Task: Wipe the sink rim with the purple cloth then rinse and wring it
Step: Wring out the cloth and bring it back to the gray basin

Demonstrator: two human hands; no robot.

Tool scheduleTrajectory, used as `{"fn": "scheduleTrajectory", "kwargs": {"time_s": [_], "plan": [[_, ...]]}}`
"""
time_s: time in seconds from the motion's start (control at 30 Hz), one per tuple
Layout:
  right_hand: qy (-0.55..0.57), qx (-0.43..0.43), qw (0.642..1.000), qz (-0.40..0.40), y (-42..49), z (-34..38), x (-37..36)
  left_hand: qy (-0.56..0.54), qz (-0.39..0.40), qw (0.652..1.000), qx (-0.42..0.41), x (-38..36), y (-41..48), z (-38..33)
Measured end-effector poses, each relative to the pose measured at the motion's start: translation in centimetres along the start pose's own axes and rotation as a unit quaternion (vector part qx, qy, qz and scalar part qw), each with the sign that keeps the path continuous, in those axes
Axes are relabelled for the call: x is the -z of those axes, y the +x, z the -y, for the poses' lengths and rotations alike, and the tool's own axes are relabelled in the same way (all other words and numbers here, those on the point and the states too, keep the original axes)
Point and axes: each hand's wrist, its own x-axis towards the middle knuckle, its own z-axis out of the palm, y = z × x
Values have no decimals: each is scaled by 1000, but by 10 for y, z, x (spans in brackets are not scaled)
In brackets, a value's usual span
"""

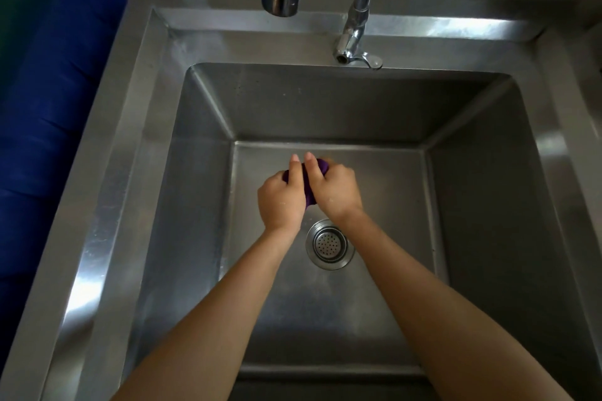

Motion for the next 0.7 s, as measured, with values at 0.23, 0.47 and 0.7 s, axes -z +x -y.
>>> {"fn": "scheduleTrajectory", "kwargs": {"time_s": [0.23, 0.47, 0.7], "plan": [[25, -4, 1000, -6, -2, -12, -5, 69, 4, 996, -48, -3, 0, 9], [30, 41, 999, 2, -2, -12, 1, 59, 15, 986, -154, 0, 6, 12], [88, 55, 995, 8, 0, -13, 3, 77, 55, 976, -195, 7, 10, 6]]}}
